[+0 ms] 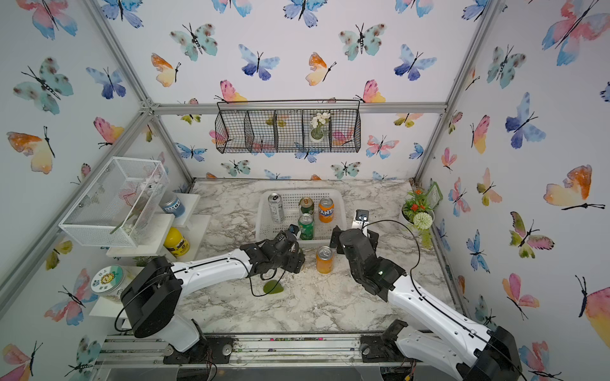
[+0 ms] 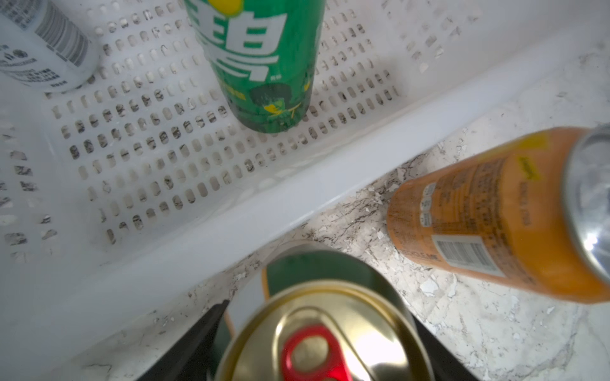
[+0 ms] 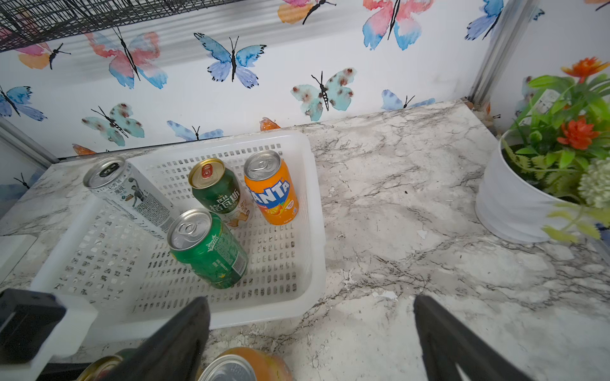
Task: Take out the drinks from the basket
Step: Place the drink at the center of the board, then pick up the drink from the basket.
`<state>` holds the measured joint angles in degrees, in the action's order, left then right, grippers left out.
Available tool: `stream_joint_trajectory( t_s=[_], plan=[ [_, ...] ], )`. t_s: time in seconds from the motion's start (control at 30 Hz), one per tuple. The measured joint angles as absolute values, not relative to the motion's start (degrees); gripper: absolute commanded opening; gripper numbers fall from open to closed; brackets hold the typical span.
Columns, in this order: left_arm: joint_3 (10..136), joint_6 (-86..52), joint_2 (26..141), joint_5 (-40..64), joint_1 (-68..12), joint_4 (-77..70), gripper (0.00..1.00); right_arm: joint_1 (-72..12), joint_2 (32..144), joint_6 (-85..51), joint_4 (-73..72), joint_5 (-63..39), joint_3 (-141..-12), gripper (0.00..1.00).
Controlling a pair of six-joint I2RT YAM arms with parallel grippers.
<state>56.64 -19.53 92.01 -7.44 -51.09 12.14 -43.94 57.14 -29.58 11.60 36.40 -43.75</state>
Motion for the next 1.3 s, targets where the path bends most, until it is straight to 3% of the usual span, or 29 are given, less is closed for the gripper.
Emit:
stream_joint_trajectory(
  t_s=[0.43,0.9,1.3],
  plan=[
    [56.9,-20.1,89.0,-10.6,-52.6,12.1,0.99,-43.9,57.1,-29.6,11.6,36.4,-43.7,0.99],
    [67.2,-20.7,78.6,-20.9,-51.4,15.9,0.99,-43.9,59.8,-27.7,11.0,34.4,-45.0,0.99],
    [60.0,-26.1,70.5,-22.4,-39.2,16.1,0.99,-43.3,80.3,-23.5,11.6,23.3,-61.9,1.00]
  ],
)
